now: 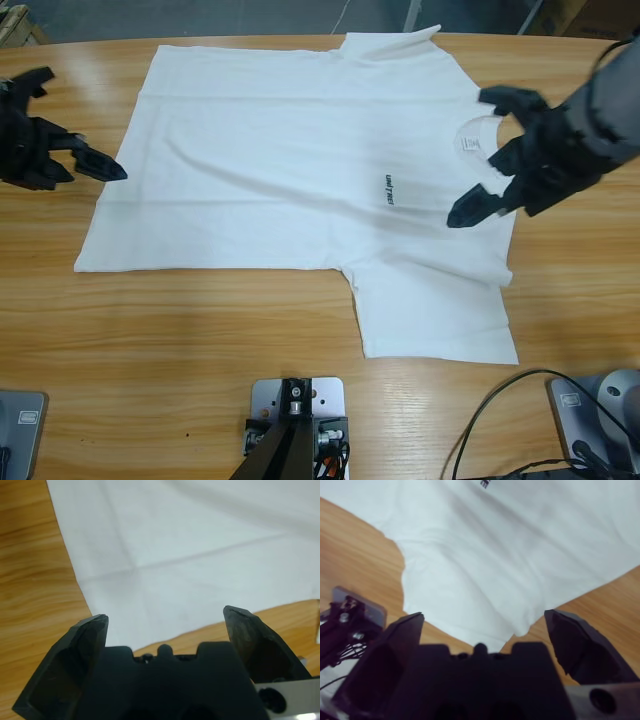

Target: Fold clothes

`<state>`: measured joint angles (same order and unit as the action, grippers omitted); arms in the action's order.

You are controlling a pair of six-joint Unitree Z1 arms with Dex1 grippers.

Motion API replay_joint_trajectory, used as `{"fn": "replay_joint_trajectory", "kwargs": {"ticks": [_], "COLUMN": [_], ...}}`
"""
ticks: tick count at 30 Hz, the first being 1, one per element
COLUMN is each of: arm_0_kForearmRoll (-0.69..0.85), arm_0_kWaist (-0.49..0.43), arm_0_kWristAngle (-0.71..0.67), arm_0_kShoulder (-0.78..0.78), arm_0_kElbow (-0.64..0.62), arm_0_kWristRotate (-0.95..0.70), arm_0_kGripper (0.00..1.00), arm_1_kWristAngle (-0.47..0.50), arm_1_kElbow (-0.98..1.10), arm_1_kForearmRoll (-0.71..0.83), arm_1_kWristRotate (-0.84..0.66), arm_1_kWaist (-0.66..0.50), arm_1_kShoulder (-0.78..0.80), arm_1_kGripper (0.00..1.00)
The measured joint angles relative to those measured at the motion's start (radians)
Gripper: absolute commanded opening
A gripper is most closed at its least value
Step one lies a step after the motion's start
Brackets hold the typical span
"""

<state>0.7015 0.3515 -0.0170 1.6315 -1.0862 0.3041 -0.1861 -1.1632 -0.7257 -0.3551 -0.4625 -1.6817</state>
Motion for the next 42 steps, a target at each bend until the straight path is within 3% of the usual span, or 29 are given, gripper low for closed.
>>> {"fn": "replay_joint_trajectory", "kwargs": {"ticks": [18, 42], "arm_0_kForearmRoll": [0.000, 0.022], "arm_0_kWaist": [0.026, 0.048], "arm_0_kWristAngle": [0.006, 0.037], "arm_0_kShoulder": [0.286, 0.319], "arm_0_kElbow": [-0.025, -0.043], "arm_0_kWristRotate": [0.010, 0.044], "arm_0_kGripper": [0.858, 0.820], "arm_1_kWristAngle": [0.000, -0.054], "arm_1_kElbow": [0.002, 0.204], "arm_1_kForearmRoll": [0.099, 0.295], "arm_1_kWristRotate": [-0.081, -0.151], "arm_1_kWaist": [-0.005, -0.029], "arm_1_kShoulder": [-0.192, -0.217], "arm_1_kGripper": [0.977, 0.977]}}
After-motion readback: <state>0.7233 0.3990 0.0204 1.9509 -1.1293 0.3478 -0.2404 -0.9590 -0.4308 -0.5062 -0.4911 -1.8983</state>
